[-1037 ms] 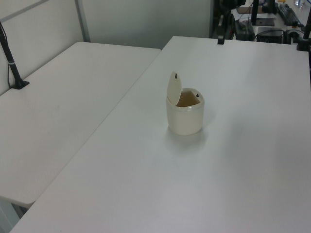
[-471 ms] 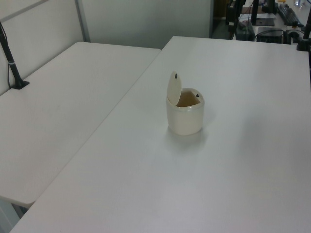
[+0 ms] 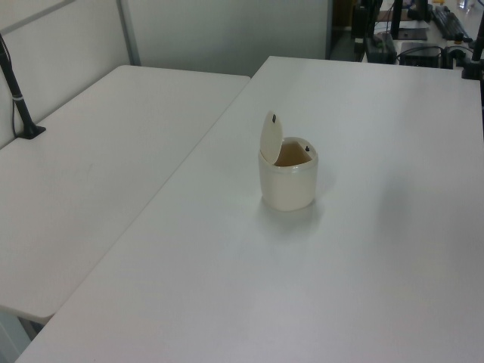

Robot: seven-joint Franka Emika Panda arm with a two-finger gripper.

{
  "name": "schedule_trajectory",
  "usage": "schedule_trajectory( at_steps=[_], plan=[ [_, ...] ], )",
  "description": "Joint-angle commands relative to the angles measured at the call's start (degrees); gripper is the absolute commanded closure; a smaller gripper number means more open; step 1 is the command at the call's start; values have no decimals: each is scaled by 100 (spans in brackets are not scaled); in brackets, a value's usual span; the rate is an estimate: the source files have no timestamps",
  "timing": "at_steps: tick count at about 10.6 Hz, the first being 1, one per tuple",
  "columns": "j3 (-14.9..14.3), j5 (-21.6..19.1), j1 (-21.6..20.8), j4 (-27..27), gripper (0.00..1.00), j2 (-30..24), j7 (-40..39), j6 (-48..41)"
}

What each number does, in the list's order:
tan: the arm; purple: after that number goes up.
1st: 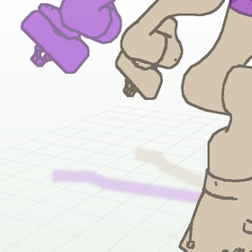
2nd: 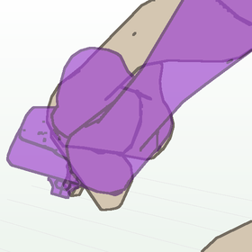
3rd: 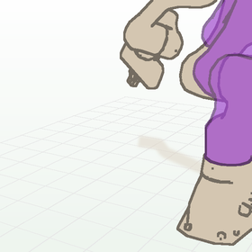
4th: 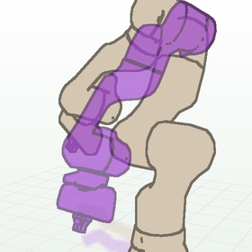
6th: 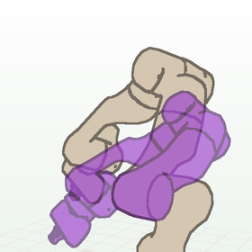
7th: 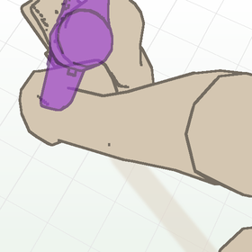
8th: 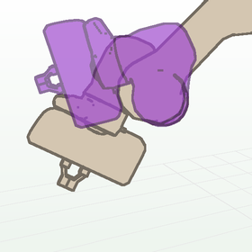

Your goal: Open the trash bin

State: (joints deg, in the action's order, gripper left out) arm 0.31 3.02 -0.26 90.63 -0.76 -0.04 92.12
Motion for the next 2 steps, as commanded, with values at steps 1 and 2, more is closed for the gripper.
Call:
schedule_trajectory(
  at_steps=[1, 2],
  plan=[
    [31, 85, -44, 78, 0, -99, -39, -150],
    [31, 85, -44, 78, 0, -99, -39, -176]
  ],
)
